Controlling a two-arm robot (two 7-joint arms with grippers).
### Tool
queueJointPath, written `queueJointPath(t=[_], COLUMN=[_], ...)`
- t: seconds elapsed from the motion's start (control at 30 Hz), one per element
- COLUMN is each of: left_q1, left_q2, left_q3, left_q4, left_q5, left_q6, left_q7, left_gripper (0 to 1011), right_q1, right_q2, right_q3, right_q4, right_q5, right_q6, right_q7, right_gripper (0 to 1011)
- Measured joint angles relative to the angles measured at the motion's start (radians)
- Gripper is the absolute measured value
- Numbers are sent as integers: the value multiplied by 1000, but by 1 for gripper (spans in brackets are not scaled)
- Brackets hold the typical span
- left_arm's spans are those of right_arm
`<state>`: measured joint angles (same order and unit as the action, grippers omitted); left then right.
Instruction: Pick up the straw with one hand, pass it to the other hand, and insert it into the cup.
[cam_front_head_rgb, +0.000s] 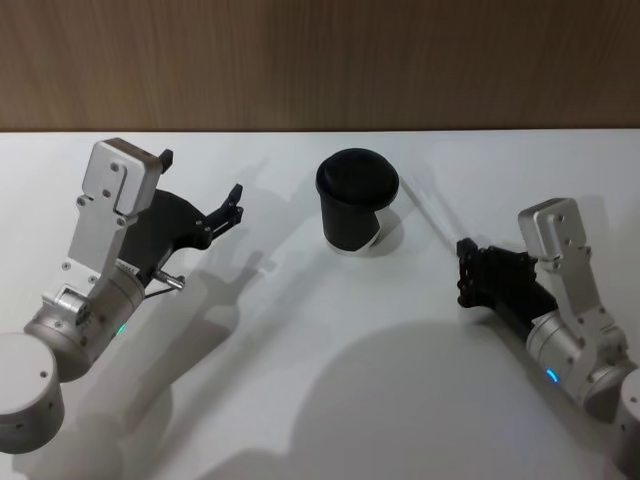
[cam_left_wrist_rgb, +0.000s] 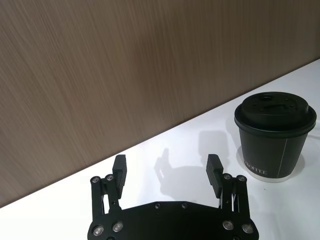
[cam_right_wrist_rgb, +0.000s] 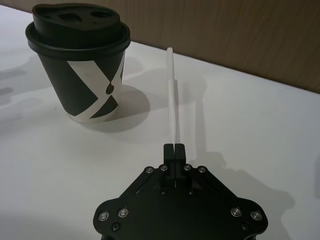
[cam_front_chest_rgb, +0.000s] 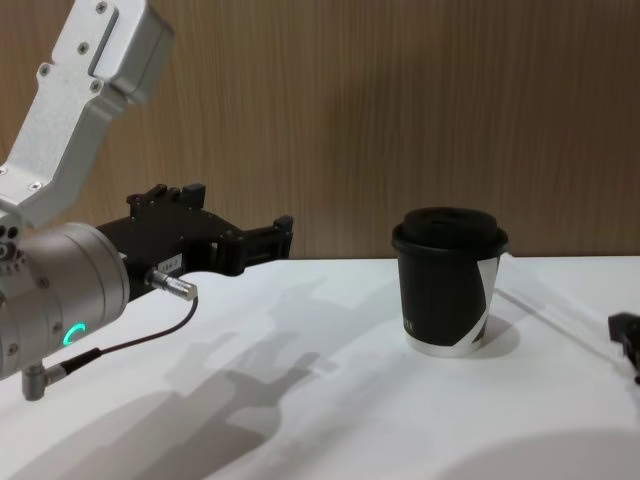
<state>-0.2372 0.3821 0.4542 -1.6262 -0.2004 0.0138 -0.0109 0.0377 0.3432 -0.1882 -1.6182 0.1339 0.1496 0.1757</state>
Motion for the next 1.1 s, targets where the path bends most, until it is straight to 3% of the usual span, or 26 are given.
queueJointPath(t=[0.67, 1.1], left_q1=[0, 0], left_q2=[0, 0], left_q3=[0, 0], left_q4=[0, 0], left_q5=[0, 0], left_q6=[0, 0], left_q7=[0, 0], left_gripper=[1003, 1003], right_q1=[44, 50], right_q2=[91, 118], right_q3=[7, 14], right_q4=[10, -19], right_q5=[-87, -92], right_q6=[-273, -373], right_q7=[73, 126], right_gripper=[7, 7])
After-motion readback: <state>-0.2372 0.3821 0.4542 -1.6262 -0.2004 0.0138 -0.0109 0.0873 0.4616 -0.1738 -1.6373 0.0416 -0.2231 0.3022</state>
